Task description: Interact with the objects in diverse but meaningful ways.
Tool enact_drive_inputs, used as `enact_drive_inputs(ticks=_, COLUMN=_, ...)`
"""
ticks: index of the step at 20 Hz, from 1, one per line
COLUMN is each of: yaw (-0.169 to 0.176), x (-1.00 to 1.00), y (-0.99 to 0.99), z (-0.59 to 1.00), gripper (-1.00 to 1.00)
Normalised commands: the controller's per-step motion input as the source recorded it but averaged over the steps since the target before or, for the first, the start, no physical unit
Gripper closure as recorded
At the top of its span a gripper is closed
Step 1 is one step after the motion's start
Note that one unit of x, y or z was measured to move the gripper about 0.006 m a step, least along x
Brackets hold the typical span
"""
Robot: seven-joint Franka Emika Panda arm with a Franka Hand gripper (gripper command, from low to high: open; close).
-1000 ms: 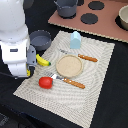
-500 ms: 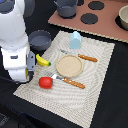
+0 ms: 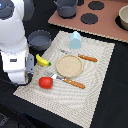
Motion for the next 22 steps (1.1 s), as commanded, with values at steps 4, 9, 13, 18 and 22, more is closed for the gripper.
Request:
enact_drive_inputs(ticks=4, yaw=0.027, x=-0.05, y=0.0, z=-0.18, gripper=1.0)
enact_drive_inputs(ticks=9, yaw=0.027, x=-0.01, y=0.0, z=-0.15, gripper=1.0)
enact_drive_inputs(ticks=13, yaw=0.007, x=0.0, y=0.0, z=0.32, gripper=1.0)
enact_drive_inputs(ticks=18, yaw=0.002, x=0.0, y=0.0, z=0.95, gripper=1.0)
enact_drive_inputs(ticks=22, yaw=0.0, x=0.18, y=0.01, z=1.0, gripper=1.0)
